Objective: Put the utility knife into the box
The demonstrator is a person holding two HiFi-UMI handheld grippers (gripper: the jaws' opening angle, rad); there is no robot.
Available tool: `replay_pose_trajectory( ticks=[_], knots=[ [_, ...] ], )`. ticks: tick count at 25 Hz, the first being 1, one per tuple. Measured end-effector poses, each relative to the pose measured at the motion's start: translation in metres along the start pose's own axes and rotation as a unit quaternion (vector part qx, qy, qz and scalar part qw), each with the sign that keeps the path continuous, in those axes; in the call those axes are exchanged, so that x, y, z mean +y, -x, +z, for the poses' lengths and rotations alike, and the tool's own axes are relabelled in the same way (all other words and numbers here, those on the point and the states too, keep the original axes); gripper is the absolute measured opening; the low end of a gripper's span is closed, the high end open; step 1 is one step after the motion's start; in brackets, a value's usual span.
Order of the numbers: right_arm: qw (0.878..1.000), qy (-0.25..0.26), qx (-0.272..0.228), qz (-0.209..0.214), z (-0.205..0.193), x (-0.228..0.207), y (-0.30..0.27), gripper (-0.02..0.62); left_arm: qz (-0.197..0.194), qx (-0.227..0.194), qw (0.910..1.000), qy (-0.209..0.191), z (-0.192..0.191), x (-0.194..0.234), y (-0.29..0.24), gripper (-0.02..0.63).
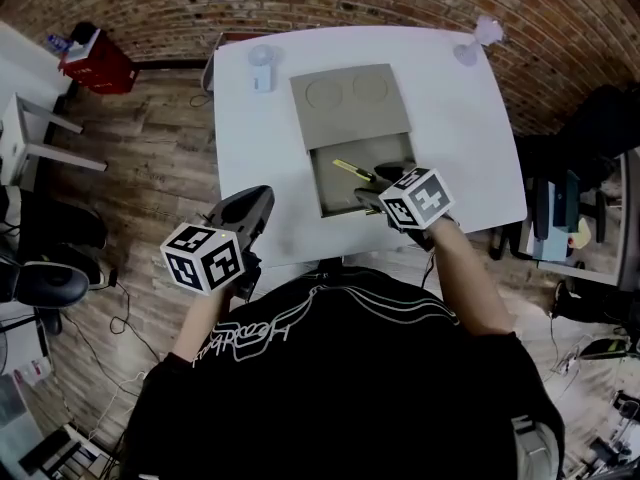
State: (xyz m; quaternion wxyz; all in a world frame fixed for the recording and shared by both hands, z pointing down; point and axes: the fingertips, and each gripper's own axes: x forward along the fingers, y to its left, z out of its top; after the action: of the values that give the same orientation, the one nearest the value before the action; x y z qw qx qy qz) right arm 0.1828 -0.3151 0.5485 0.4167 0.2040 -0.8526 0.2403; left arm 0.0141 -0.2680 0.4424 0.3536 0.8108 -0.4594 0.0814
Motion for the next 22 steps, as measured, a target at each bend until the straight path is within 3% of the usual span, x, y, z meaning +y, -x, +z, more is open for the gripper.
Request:
replay_pose_trajectory(
  ticks=[4,8,10,17,22],
  knots=[
    [0.997,-0.022,-0.072,0.009,0.013,0.040,0.030,0.244,-0.028,0.004,0.9995,-0.011,-0.008,-0.021,0.014,0.031],
    [0.988,-0.029,-0.143,0.052,0.020,0.096,0.059,0.202,-0.058,0.001,0.9980,-0.025,-0.020,-0.047,0.034,0.031],
    [0.981,-0.030,-0.179,0.066,0.021,0.122,0.075,0.183,-0.074,-0.005,0.9968,-0.031,-0.025,-0.061,0.047,0.031],
    [0.955,-0.015,-0.283,0.091,0.028,0.193,0.135,0.008,-0.121,-0.023,0.9901,-0.068,-0.032,-0.110,0.093,0.031],
    [0.939,-0.005,-0.332,0.093,0.027,0.226,0.157,0.002,-0.146,-0.044,0.9838,-0.094,-0.033,-0.135,0.122,0.031]
  ],
)
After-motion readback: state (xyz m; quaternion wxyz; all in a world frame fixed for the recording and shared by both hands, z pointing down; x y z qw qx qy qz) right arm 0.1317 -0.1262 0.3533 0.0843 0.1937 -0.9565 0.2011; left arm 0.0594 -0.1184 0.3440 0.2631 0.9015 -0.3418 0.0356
